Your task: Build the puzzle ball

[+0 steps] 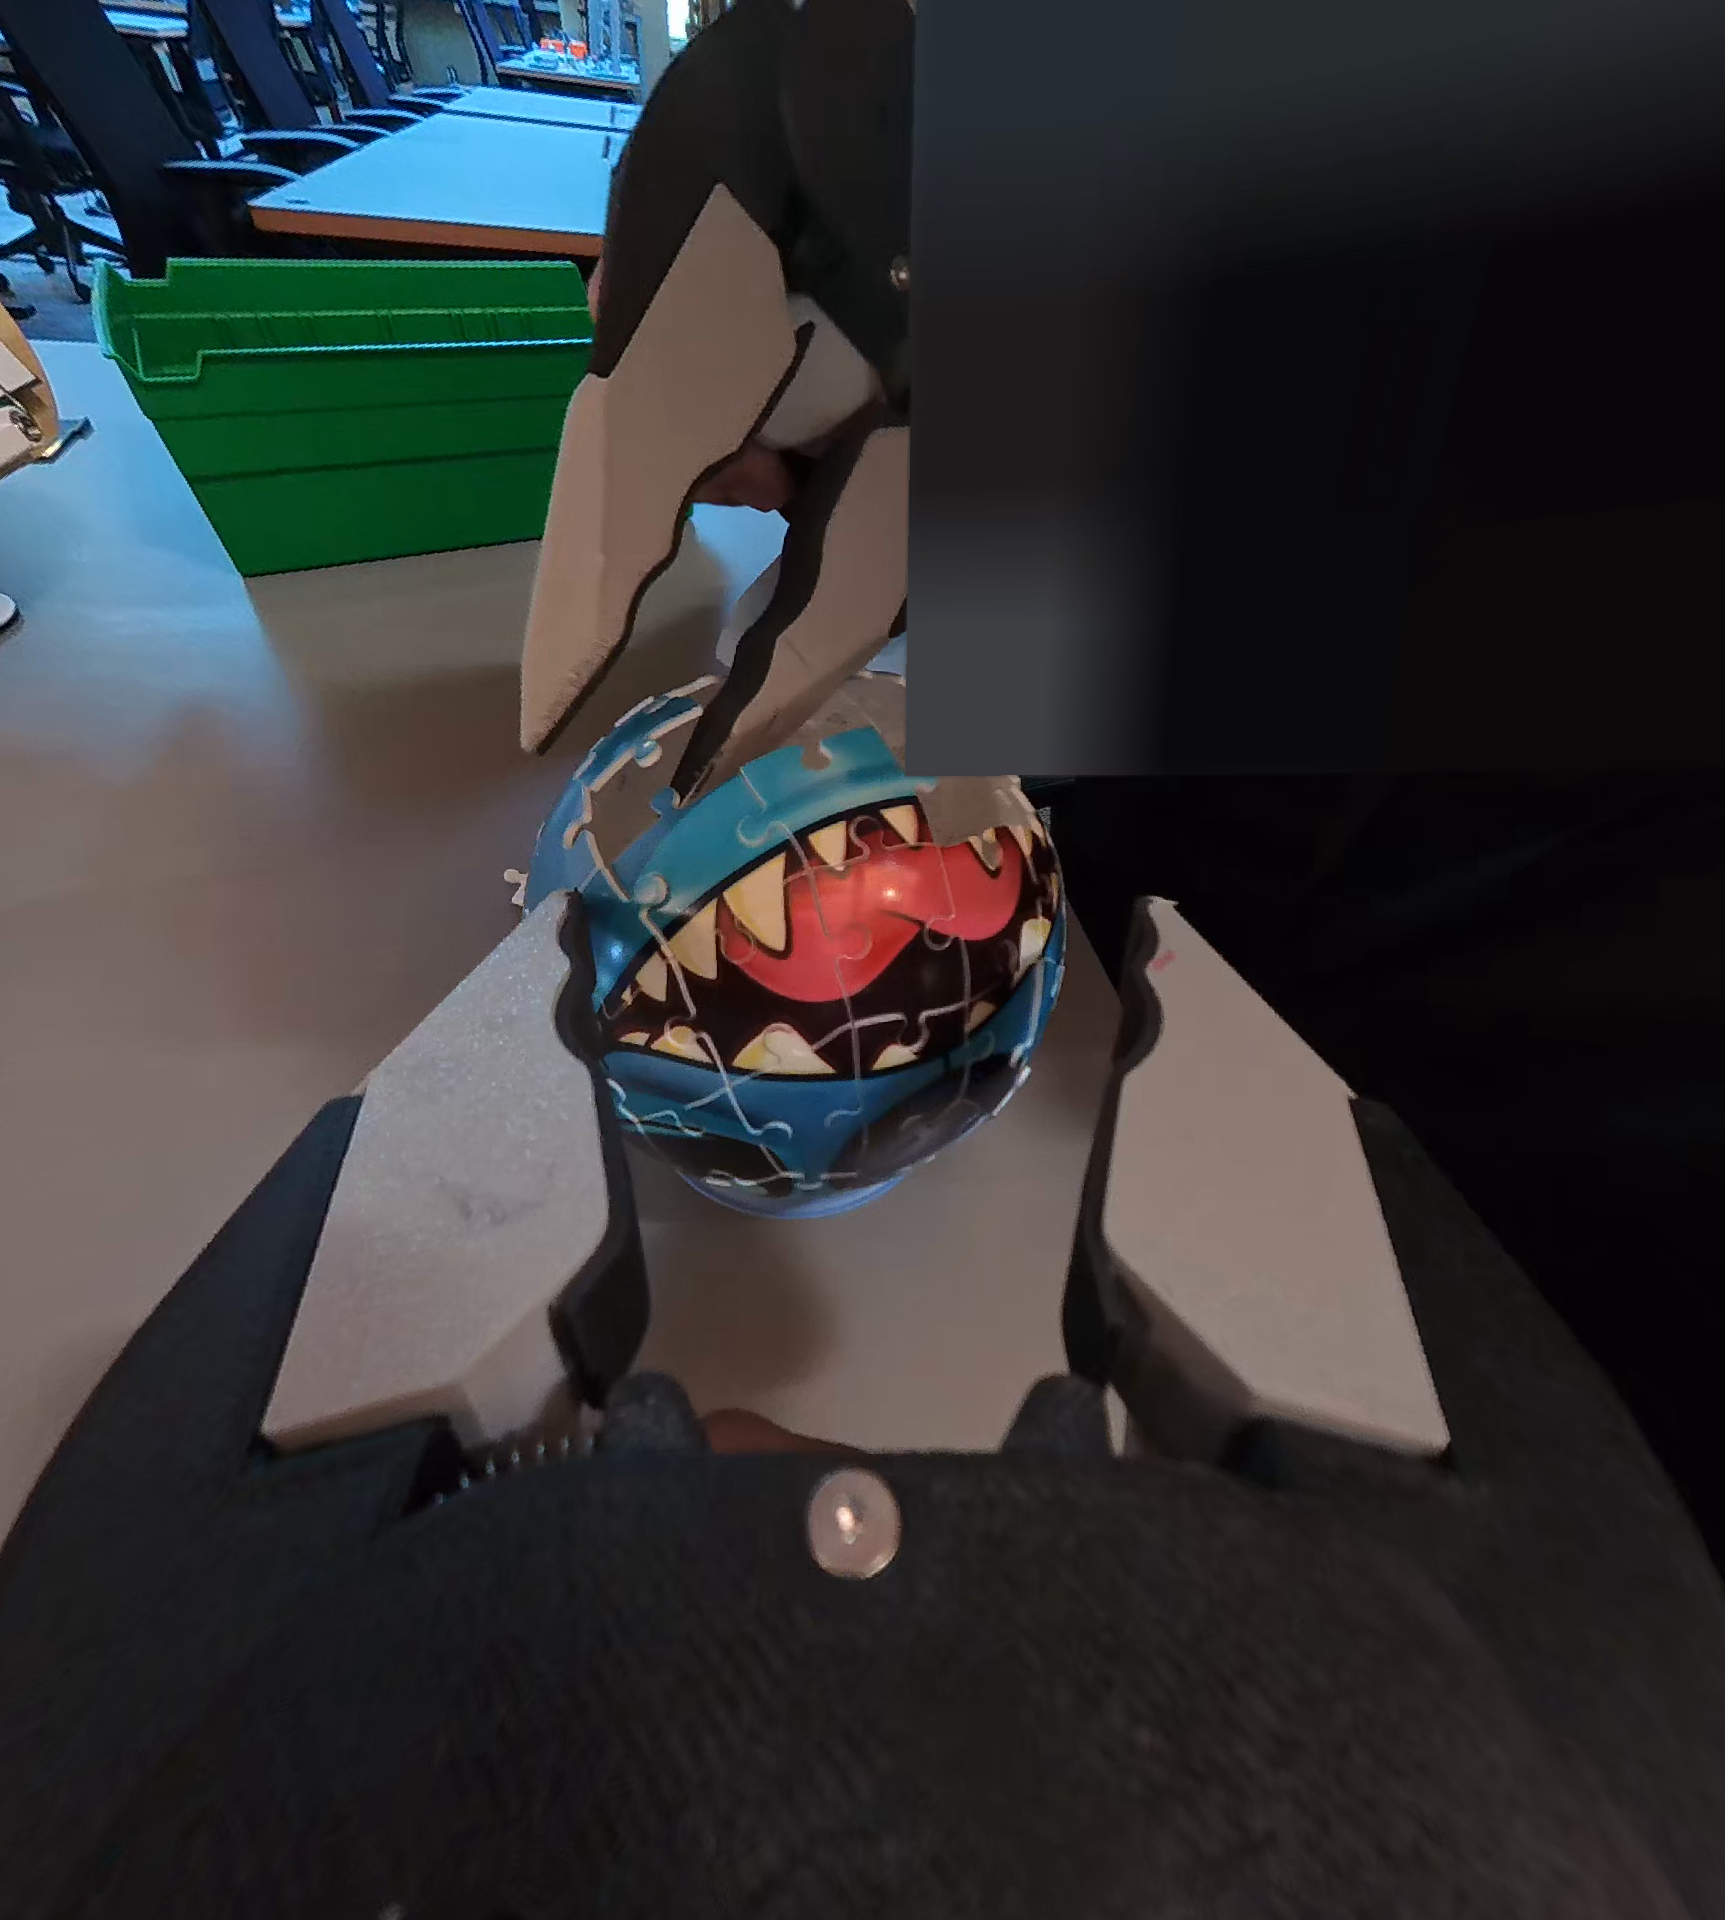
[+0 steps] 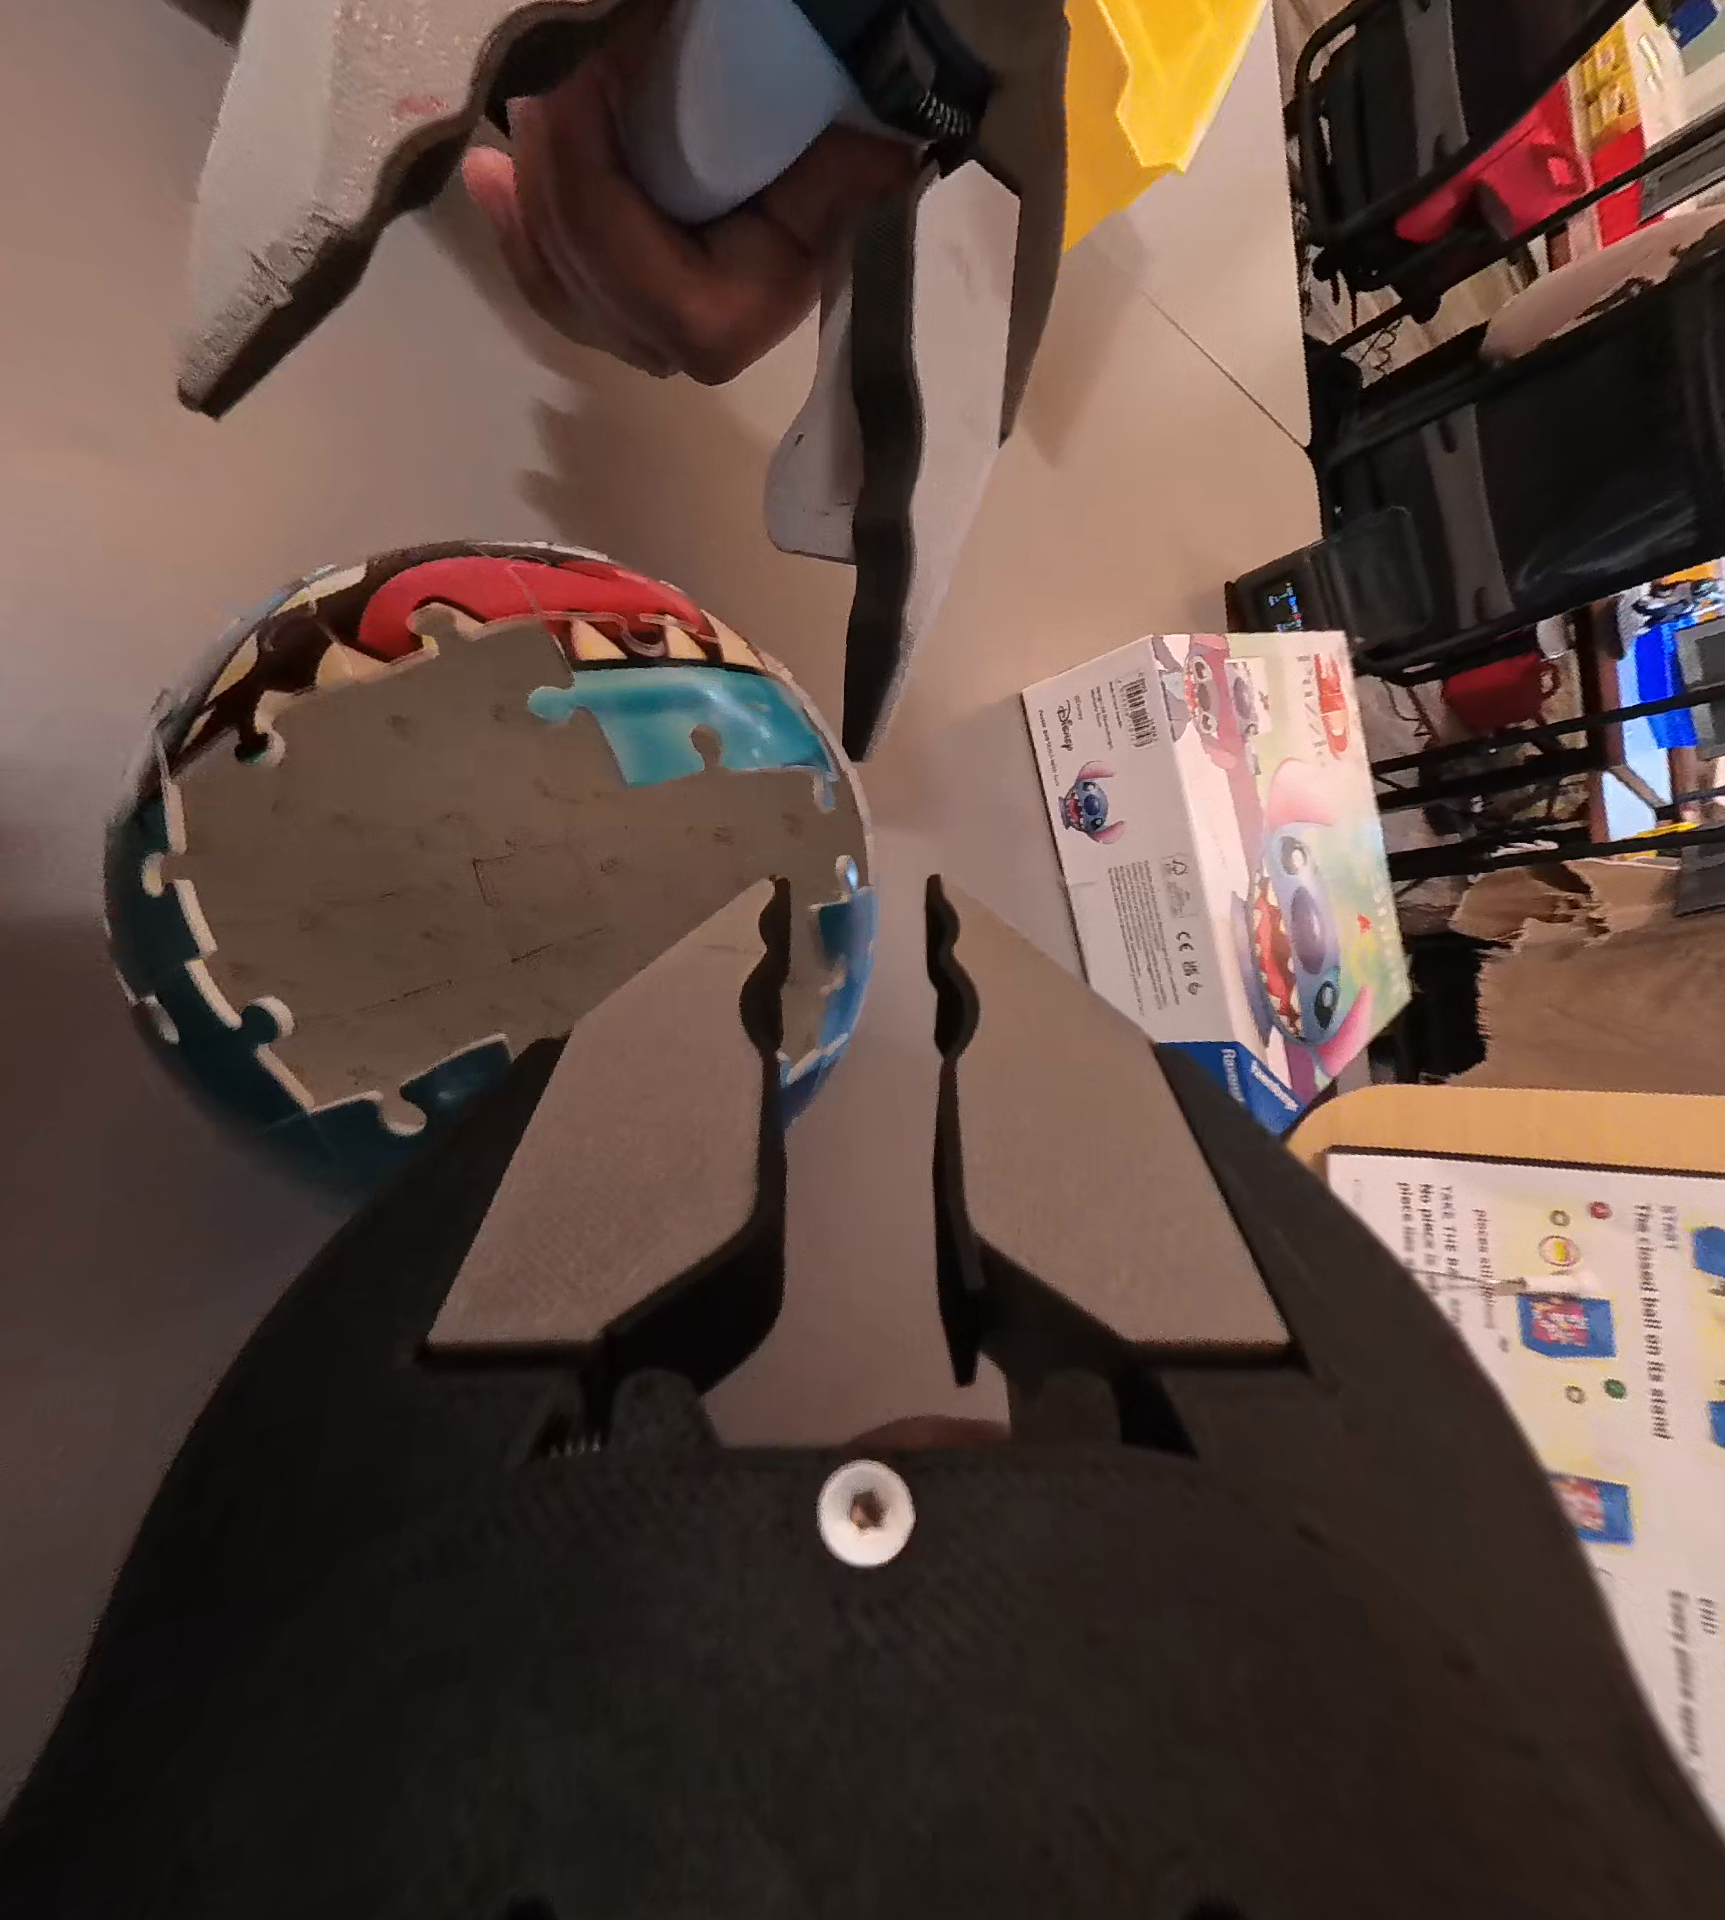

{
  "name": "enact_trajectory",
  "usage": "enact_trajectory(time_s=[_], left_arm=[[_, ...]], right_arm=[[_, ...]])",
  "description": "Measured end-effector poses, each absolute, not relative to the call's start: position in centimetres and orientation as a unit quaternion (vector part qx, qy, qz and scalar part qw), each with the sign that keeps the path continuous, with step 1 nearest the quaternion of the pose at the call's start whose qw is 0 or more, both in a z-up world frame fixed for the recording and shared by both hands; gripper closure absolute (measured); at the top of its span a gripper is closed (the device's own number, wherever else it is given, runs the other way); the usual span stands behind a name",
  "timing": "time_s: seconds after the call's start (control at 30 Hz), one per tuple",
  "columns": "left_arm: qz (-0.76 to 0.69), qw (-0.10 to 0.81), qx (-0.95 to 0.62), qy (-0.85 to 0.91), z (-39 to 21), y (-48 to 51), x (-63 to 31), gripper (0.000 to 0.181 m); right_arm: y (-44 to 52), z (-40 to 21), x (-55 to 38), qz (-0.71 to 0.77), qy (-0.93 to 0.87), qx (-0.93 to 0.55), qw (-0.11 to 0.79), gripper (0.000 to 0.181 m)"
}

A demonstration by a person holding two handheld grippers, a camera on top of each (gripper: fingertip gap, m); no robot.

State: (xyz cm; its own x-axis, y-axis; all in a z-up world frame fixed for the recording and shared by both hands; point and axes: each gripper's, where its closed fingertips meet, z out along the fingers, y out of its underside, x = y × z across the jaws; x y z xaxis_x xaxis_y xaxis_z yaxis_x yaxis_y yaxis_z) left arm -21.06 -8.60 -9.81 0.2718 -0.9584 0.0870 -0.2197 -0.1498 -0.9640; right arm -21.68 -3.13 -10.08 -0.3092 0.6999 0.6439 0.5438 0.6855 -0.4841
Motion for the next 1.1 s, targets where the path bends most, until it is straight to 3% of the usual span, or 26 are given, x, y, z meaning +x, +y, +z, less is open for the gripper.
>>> enact_trajectory(time_s=[0.47, 1.1], left_arm=[[-0.391, 0.462, -0.651, 0.458, -10.03, -8.55, -21.14, 0.081], [-0.389, 0.459, -0.651, 0.462, -10.23, -8.65, -21.07, 0.079]], right_arm=[[-2.39, -10.85, -22.1, -0.007, -0.837, -0.354, 0.417, 0.173], [-2.31, -10.72, -22.26, 0.014, -0.823, -0.381, 0.422, 0.181]])
